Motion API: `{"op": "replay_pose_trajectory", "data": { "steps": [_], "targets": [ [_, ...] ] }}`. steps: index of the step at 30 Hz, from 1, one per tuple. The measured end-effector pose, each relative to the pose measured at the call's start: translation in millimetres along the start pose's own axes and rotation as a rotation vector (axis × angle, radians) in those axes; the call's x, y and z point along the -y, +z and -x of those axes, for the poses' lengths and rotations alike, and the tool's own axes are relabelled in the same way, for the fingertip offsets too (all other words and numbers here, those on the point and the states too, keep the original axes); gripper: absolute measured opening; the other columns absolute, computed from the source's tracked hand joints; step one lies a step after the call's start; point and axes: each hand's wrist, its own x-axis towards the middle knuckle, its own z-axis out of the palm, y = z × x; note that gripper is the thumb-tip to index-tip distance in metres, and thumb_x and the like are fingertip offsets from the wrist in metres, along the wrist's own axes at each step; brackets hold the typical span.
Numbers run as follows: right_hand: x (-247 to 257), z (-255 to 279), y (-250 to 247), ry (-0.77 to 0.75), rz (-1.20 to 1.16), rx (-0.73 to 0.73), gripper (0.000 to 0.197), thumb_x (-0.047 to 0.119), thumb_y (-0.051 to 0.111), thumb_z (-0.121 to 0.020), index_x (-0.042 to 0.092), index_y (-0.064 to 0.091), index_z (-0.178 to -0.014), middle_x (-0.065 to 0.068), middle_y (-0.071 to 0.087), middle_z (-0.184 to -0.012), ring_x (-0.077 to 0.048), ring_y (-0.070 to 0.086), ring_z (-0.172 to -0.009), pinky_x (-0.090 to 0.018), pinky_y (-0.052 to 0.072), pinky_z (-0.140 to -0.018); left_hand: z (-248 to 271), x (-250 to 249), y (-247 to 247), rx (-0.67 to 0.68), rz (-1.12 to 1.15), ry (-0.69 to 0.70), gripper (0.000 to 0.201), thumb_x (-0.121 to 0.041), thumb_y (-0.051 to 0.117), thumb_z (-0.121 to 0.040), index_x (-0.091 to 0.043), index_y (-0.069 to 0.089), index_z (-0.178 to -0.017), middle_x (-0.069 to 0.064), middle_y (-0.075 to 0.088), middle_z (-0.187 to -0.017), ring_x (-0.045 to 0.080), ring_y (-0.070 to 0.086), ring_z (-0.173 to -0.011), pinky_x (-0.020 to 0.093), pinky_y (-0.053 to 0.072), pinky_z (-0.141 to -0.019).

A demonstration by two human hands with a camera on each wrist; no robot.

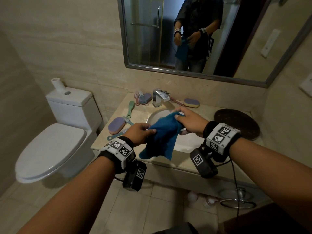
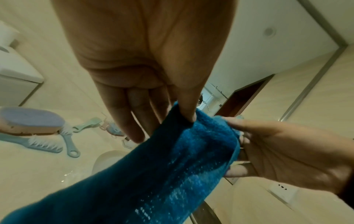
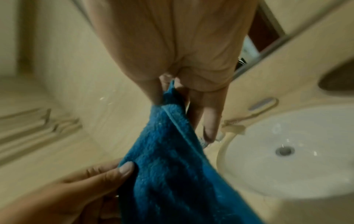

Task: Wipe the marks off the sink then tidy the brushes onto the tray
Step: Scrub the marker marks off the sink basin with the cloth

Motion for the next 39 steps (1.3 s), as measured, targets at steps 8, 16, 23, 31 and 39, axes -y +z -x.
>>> {"op": "replay_pose_trajectory", "data": {
  "steps": [8, 16, 23, 31, 39],
  "targets": [
    [-11, -4, 7, 0.079, -0.079, 0.151, 0.08, -0.005, 0.066, -0.078, 0.029, 0.03, -0.14, -0.015, 0.062, -0.107, -0.024, 0.064, -0.092, -0.032, 0.054, -0.077, 13, -16, 0, 0.038, 0.303, 0.024, 0.026, -0.021, 0.049, -0.096, -0.014, 0.05, -0.122, 0.012, 0.061, -0.116, 0.027, 0.059, -0.107, 0.042, 0.049, -0.091],
    [-11, -11, 12, -0.049, -0.462, 0.008, 0.055, -0.005, 0.051, -0.088, 0.026, 0.038, -0.132, -0.015, 0.057, -0.096, -0.026, 0.06, -0.09, -0.037, 0.052, -0.079, 11, 3, -6, -0.016, 0.155, 0.046, 0.027, -0.012, 0.073, -0.078, -0.018, 0.061, -0.101, 0.012, 0.066, -0.091, 0.027, 0.064, -0.09, 0.038, 0.055, -0.083],
    [-9, -8, 10, -0.009, -0.271, 0.125, 0.082, -0.008, 0.058, -0.084, 0.031, 0.018, -0.144, -0.028, 0.061, -0.116, -0.03, 0.063, -0.094, -0.039, 0.052, -0.081, 11, 1, -16, 0.093, 0.381, 0.075, 0.034, 0.006, 0.056, -0.087, -0.013, 0.057, -0.116, -0.002, 0.072, -0.068, 0.009, 0.07, -0.072, 0.025, 0.058, -0.07],
    [-13, -14, 9, -0.034, -0.47, 0.226, 0.1, -0.016, 0.057, -0.08, 0.039, 0.006, -0.146, -0.026, 0.062, -0.116, -0.035, 0.063, -0.106, -0.045, 0.054, -0.086, 11, -4, -14, 0.093, 0.534, 0.071, 0.055, 0.004, 0.055, -0.088, -0.024, 0.044, -0.134, 0.007, 0.058, -0.125, 0.023, 0.058, -0.114, 0.041, 0.05, -0.095],
    [-16, -15, 11, -0.026, -0.435, 0.108, 0.053, 0.0, 0.057, -0.088, 0.025, 0.04, -0.131, -0.021, 0.065, -0.104, -0.029, 0.065, -0.09, -0.037, 0.055, -0.079, 0, 1, -10, -0.061, 0.253, 0.041, 0.019, -0.018, 0.071, -0.081, -0.02, 0.056, -0.092, 0.007, 0.063, -0.081, 0.024, 0.063, -0.082, 0.038, 0.053, -0.077]
  ]
}}
